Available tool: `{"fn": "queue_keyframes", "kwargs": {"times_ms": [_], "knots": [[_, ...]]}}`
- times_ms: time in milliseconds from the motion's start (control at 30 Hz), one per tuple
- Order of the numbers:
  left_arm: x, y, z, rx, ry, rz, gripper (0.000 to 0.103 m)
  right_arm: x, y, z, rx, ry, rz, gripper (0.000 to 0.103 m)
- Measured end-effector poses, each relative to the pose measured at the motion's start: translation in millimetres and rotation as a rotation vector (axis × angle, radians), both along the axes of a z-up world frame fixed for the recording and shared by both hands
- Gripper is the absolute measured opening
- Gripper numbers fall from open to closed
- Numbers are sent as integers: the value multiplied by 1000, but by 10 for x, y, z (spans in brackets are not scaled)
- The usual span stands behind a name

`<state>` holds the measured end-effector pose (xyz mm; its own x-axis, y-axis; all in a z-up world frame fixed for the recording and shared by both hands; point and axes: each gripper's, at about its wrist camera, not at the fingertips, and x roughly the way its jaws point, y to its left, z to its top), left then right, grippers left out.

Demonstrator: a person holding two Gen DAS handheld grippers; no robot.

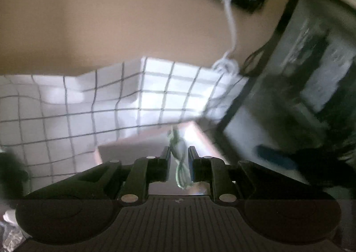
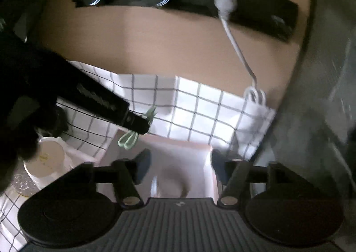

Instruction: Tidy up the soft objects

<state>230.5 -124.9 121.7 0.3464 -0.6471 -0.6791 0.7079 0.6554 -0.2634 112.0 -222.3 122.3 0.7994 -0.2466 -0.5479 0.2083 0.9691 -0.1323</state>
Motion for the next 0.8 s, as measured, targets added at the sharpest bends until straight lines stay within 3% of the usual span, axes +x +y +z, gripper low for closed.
{"fn": "queue_keyframes", "kwargs": {"times_ms": [100, 267, 433, 567, 800], "knots": [[-35, -80, -109, 116, -30, 19, 19, -102, -47, -100, 8, 19, -5, 67], [33, 198, -89, 52, 51, 24, 19, -239, -75, -166, 48, 51, 6, 67], [-107, 690, -2, 15, 47, 86, 19, -420, 56, -182, 88, 66, 59, 67], [-281, 1265, -19, -8, 44, 169, 19, -518, 365, -240, 62, 104, 159, 67], [-506, 2288, -158, 27, 34, 384, 19, -453, 1145, -310, 20, 147, 354, 67]]}}
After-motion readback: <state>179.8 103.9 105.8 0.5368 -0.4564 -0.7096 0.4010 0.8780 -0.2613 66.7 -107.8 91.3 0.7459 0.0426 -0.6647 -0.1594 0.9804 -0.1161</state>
